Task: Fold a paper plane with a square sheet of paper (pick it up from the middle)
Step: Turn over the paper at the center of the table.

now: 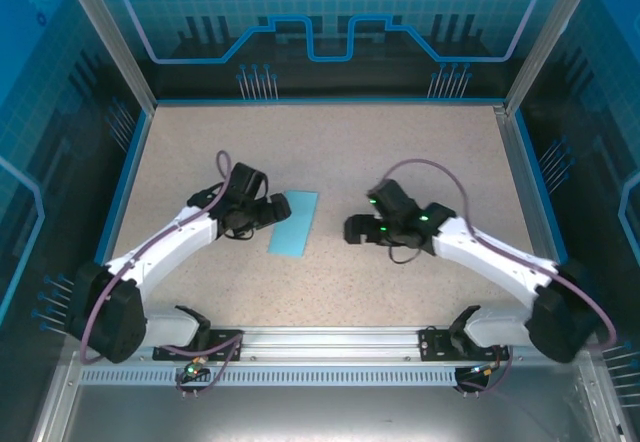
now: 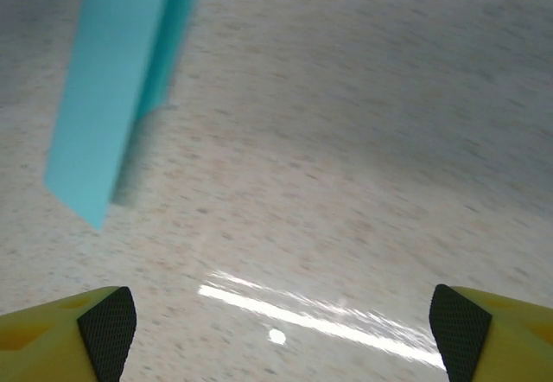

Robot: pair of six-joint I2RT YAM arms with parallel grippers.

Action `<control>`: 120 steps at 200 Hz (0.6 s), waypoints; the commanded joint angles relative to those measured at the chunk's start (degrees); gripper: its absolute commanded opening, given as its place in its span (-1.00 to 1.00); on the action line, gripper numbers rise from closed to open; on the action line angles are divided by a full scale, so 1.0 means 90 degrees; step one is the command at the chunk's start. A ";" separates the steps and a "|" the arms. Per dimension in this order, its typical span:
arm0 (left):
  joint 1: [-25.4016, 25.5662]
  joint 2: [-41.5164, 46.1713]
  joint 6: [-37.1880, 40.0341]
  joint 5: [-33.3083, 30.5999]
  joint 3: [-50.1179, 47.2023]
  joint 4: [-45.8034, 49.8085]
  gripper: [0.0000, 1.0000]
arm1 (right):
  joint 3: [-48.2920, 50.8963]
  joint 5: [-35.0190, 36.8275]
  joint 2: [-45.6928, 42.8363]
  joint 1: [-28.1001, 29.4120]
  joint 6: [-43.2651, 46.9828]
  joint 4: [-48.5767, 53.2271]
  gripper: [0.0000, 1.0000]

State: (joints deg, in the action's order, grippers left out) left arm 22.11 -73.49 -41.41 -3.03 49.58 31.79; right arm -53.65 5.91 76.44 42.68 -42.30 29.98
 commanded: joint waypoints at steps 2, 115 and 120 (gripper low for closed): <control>-0.0556 0.0476 -0.0325 0.0333 -0.0596 -0.0180 0.89 | -0.0822 0.0043 0.0987 0.0613 0.0090 -0.0868 0.84; -0.1705 0.1272 0.0219 0.1005 -0.1618 0.0031 0.97 | -0.5345 -0.1041 0.5702 0.0872 -0.0055 -0.0105 0.83; -0.1710 0.1279 0.0242 0.0994 -0.1612 0.0056 0.97 | -0.5419 -0.1058 0.5811 0.0863 -0.0055 -0.0042 0.82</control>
State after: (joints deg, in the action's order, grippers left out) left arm 7.33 -62.72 -41.89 4.21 35.16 30.76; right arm -98.04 0.08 124.31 50.37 -42.24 25.56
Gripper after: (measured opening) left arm 0.985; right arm 0.913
